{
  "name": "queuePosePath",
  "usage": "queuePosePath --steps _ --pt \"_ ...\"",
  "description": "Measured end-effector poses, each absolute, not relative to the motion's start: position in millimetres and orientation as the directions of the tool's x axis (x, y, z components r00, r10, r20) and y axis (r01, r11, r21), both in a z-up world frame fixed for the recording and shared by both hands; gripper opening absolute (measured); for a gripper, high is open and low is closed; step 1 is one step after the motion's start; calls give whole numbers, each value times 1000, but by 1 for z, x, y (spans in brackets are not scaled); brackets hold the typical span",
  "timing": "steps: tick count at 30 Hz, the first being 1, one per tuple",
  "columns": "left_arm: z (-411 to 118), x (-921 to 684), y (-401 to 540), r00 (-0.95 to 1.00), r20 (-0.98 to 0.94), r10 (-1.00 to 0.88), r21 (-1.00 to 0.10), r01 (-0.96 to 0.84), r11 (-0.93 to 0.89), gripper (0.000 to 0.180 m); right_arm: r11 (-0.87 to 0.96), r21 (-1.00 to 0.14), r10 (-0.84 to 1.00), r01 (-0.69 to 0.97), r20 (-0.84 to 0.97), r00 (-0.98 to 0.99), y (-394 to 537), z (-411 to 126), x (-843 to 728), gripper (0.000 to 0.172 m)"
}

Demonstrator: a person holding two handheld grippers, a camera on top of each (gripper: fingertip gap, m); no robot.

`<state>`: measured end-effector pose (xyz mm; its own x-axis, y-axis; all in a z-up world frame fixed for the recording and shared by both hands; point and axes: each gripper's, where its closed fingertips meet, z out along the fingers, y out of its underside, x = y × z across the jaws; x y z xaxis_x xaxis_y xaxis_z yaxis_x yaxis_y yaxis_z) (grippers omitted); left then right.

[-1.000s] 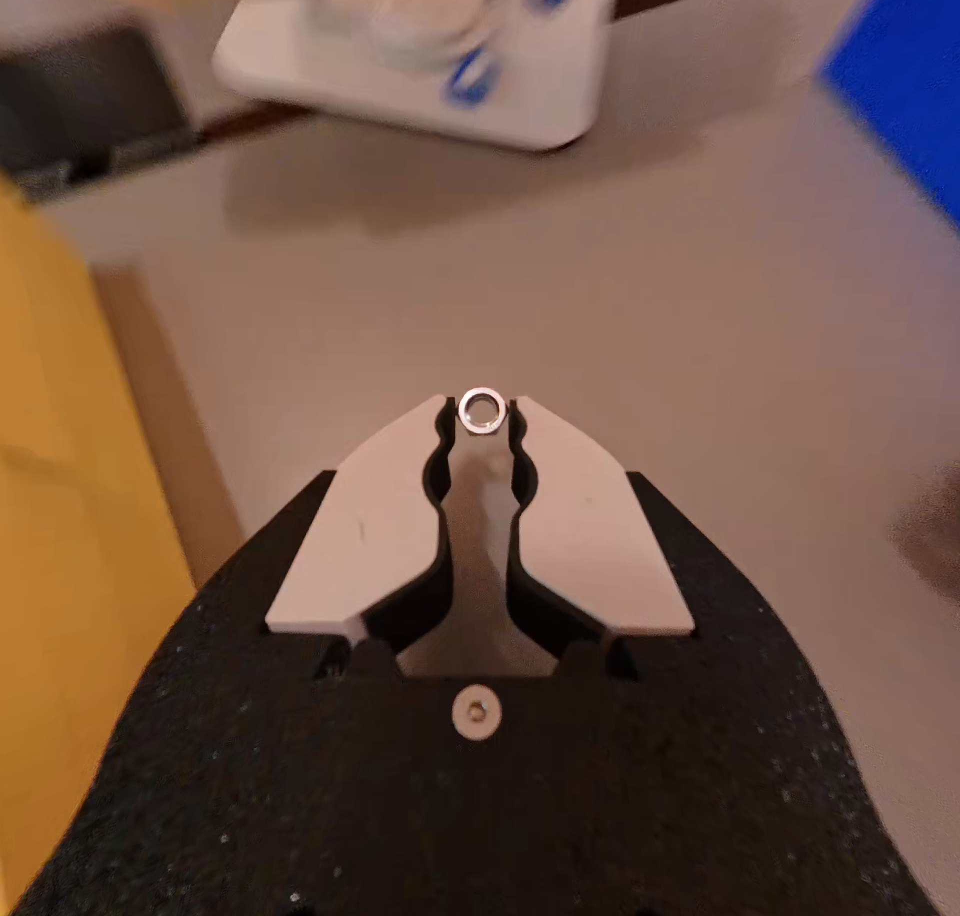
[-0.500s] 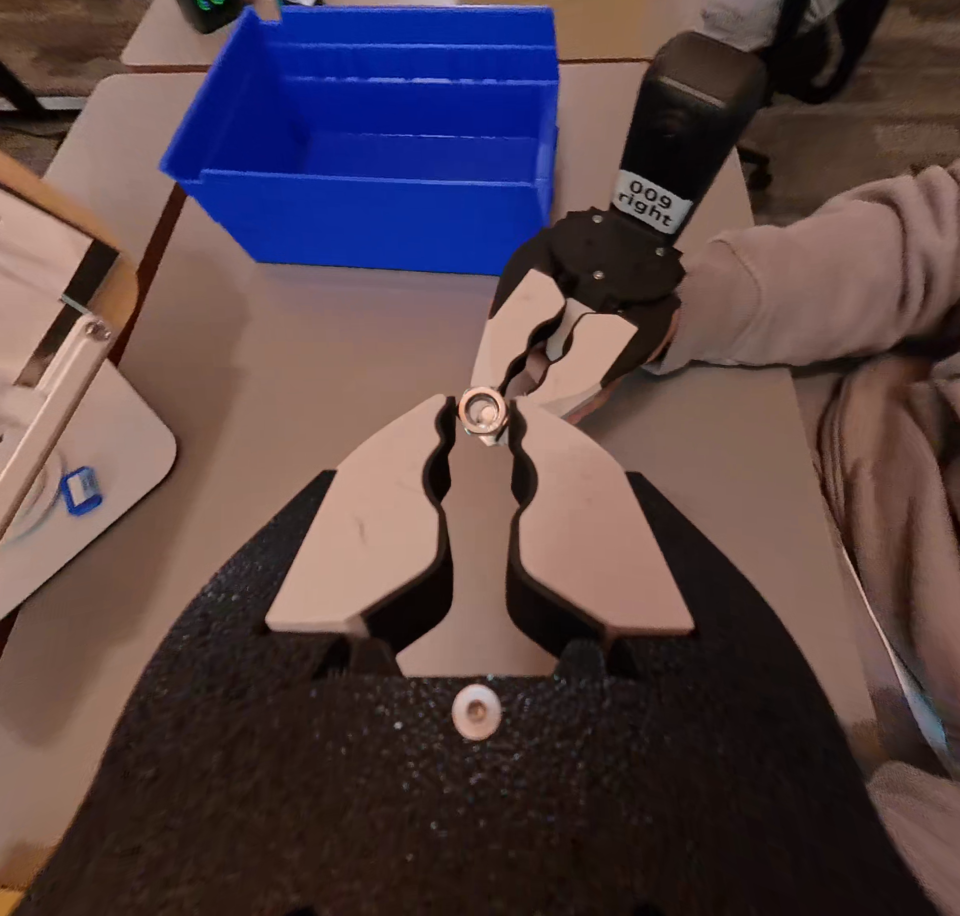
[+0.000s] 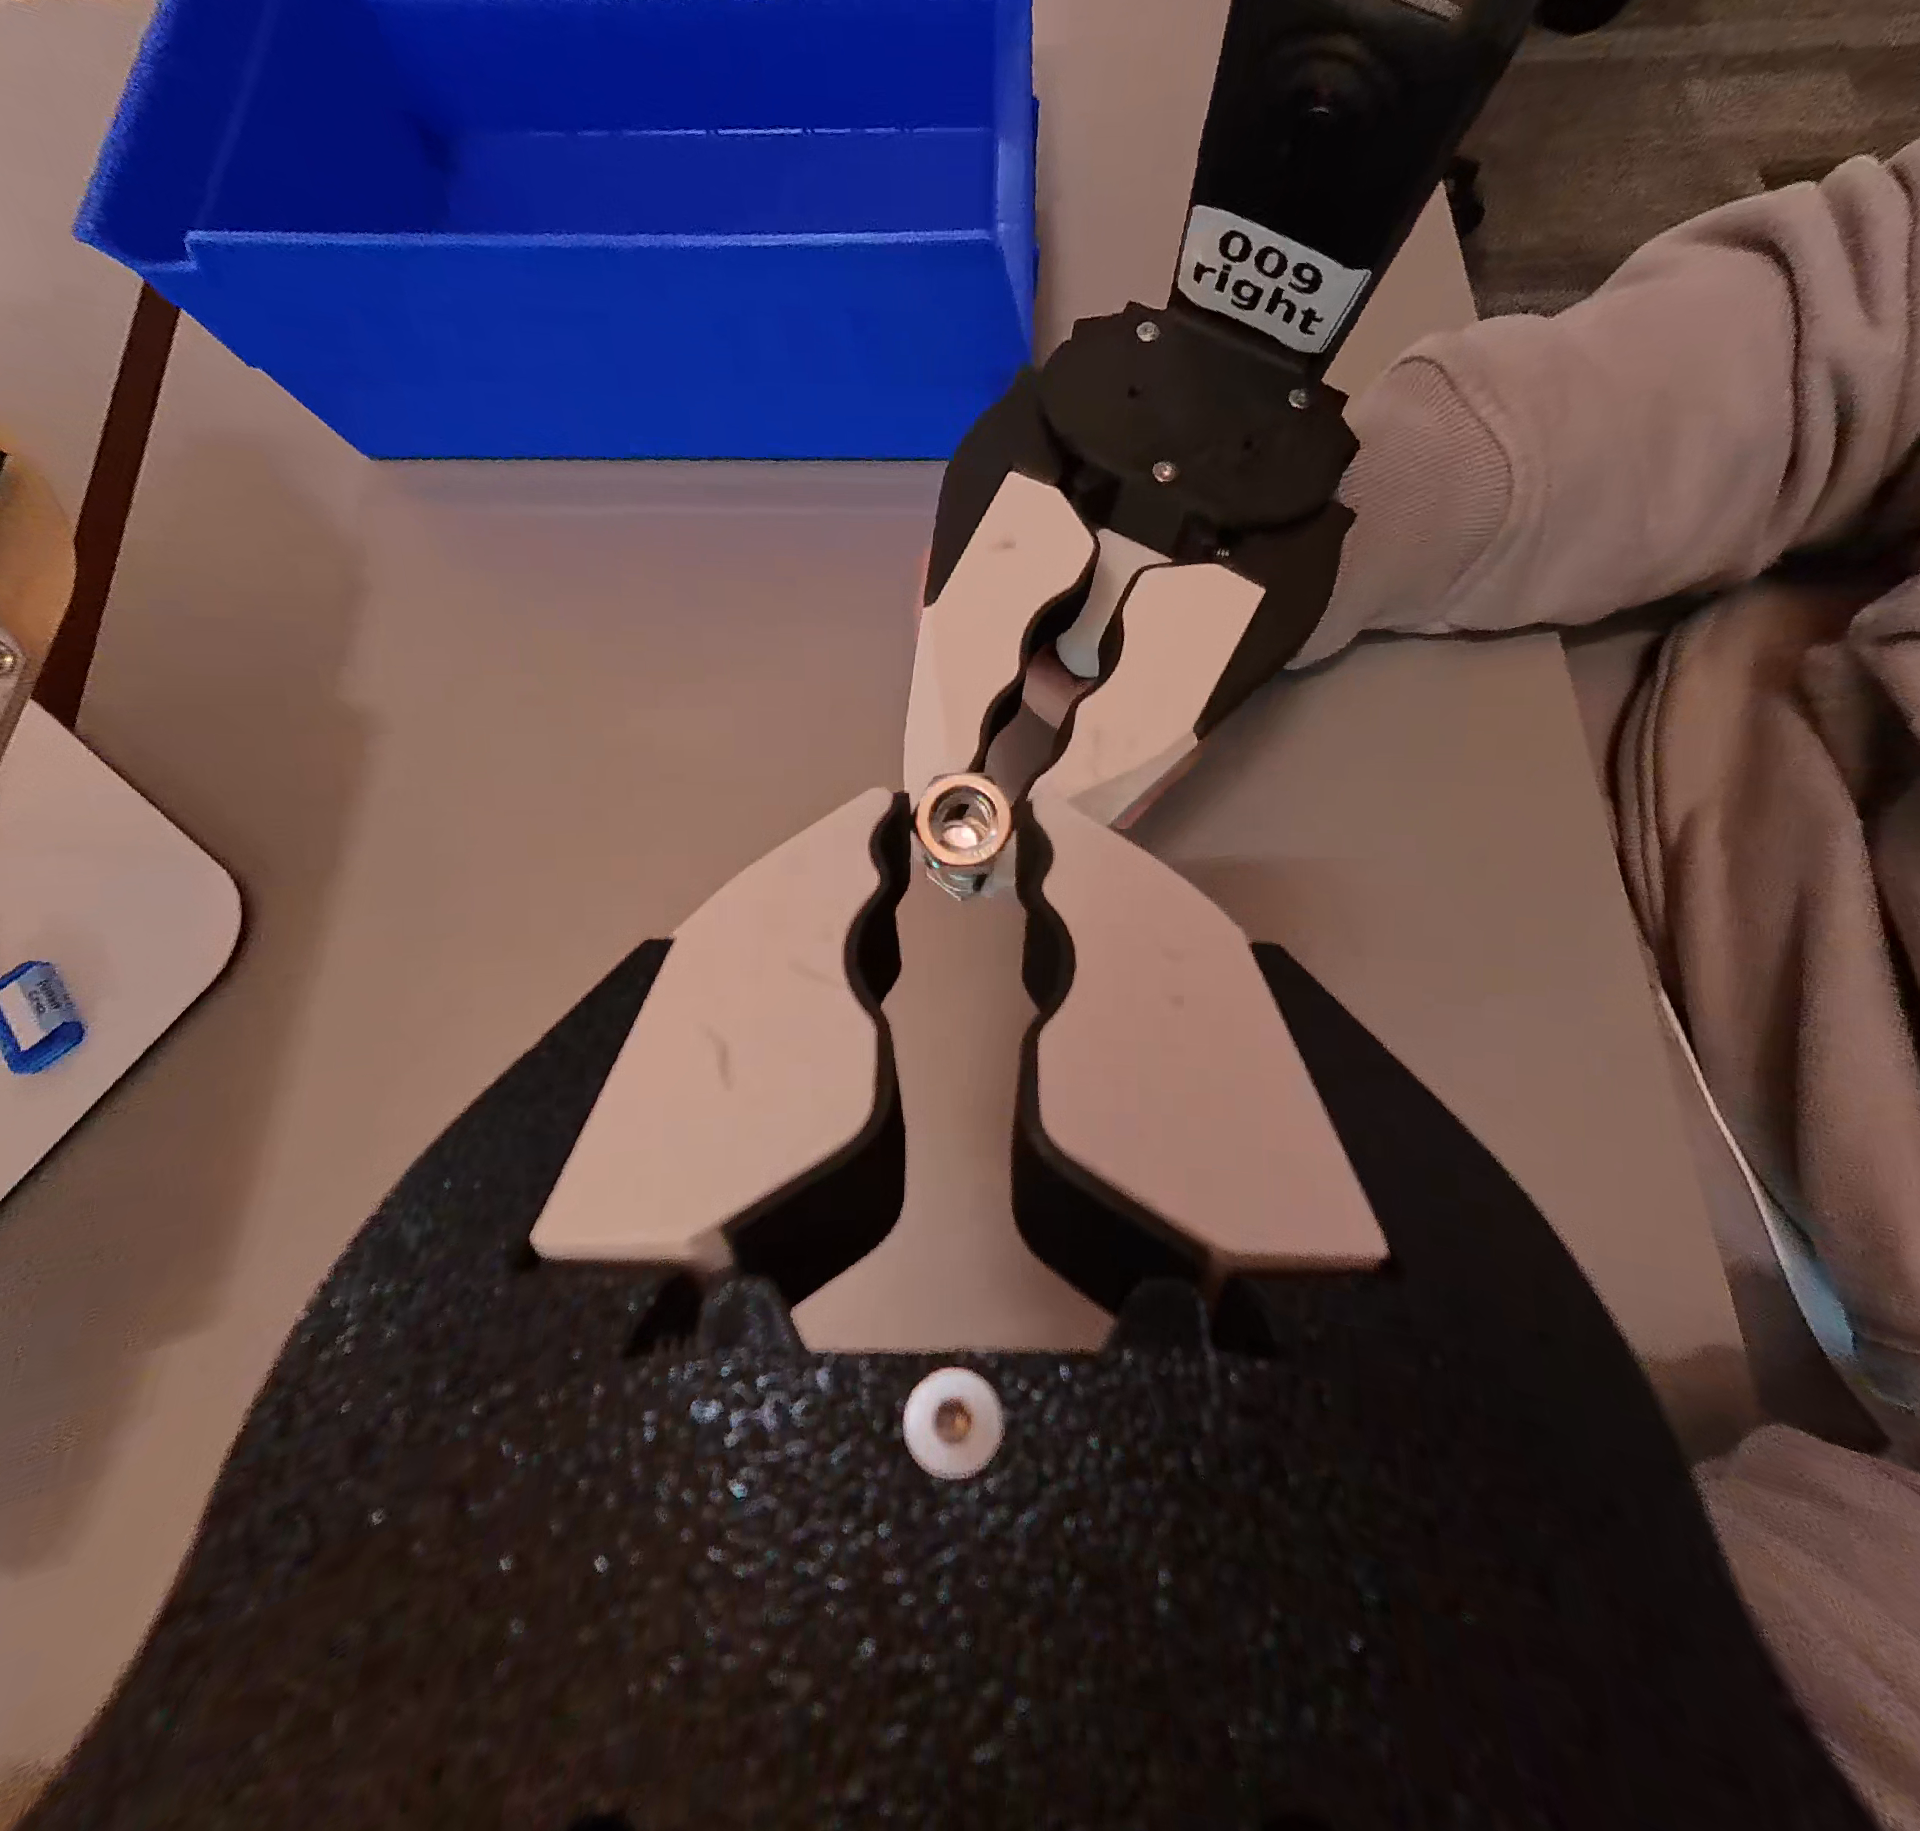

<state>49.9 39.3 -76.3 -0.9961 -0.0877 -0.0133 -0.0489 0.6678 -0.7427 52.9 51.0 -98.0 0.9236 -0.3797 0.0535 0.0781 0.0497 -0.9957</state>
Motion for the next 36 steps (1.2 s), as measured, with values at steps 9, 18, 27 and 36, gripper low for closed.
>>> queuePosePath --steps 9,18,27,36 --pt "-78 49 41 -994 -61 -91 -719 -20 694 19 56 -996 -371 75 49 927 51 -97 52 9" --pt "-76 49 40 -995 -48 -88 -744 -24 667 19 76 -995 -366 68 35 930 51 -96 52 9" --pt "-70 50 37 -993 -64 -97 -767 -13 642 25 84 -994 -362 65 30 932 51 -95 51 9" --pt "-9 52 28 -984 -34 -176 -955 -20 297 39 146 -988 -375 56 -3 927 43 -86 55 9"
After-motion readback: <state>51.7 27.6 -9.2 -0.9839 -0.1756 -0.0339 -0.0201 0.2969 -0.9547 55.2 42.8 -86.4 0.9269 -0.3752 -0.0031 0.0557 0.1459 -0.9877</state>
